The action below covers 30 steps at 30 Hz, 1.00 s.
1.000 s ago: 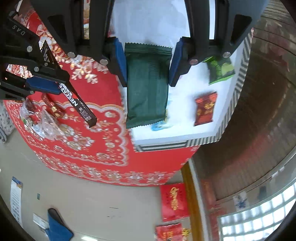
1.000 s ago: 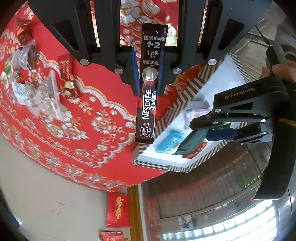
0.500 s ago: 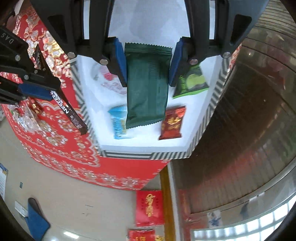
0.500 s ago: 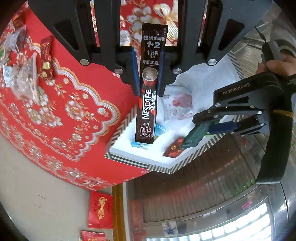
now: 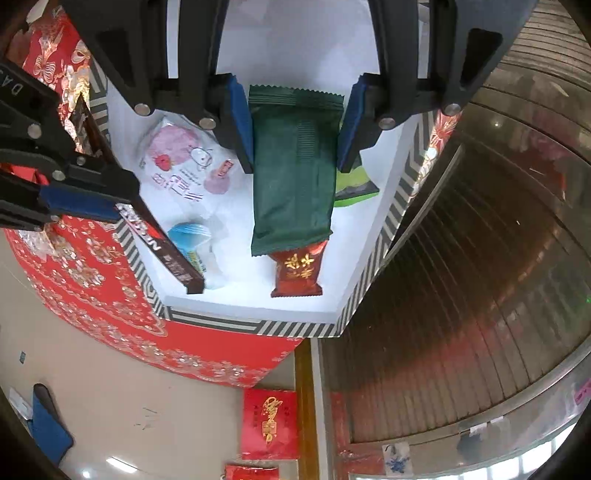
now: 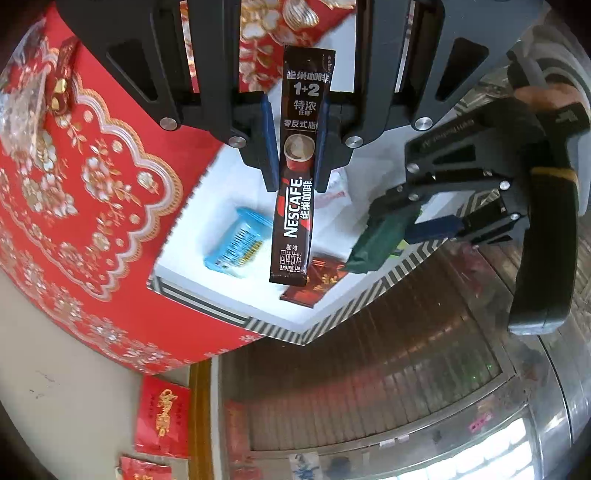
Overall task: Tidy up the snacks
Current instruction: 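Carry the green packet and Nescafe stick into the white tray and open both tools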
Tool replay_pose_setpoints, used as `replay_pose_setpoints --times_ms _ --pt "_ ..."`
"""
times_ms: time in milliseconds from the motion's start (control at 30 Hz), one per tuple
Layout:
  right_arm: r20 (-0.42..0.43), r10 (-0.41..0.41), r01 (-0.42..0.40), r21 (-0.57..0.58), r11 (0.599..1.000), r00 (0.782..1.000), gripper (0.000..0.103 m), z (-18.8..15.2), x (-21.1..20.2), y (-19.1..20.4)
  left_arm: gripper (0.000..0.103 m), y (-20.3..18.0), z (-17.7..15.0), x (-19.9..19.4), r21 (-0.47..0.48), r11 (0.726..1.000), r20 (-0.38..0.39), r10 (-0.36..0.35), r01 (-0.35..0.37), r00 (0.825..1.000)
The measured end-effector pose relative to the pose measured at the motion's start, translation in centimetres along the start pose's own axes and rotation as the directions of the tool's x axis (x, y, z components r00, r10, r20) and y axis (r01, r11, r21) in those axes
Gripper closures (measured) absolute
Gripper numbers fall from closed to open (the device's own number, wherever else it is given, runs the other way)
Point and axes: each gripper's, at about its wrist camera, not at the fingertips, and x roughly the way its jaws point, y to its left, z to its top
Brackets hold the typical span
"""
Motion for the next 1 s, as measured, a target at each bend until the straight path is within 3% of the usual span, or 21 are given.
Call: replay_pose_setpoints --times_ms 567,800,1000 --pt "-0.077 0.019 -0.016 0.034 0.999 0.997 0.085 1.0 4.8 0.4 0.056 0.6 0.2 0.5 -0.009 0.999 0.010 0.036 -0.036 0.999" --pt "-0.065 0.105 -0.097 0.119 0.988 0.992 0.081 1.0 4.6 -0.6 0.052 0.5 0.2 0.7 -0.028 0.998 -0.001 0.048 -0.048 0.999" --pt "-0.007 0.115 -0.113 0.142 0.983 0.993 0.081 0.7 3.0 -1.0 0.035 0.2 0.2 0.4 -0.039 0.998 -0.005 0.049 -0.050 0.999"
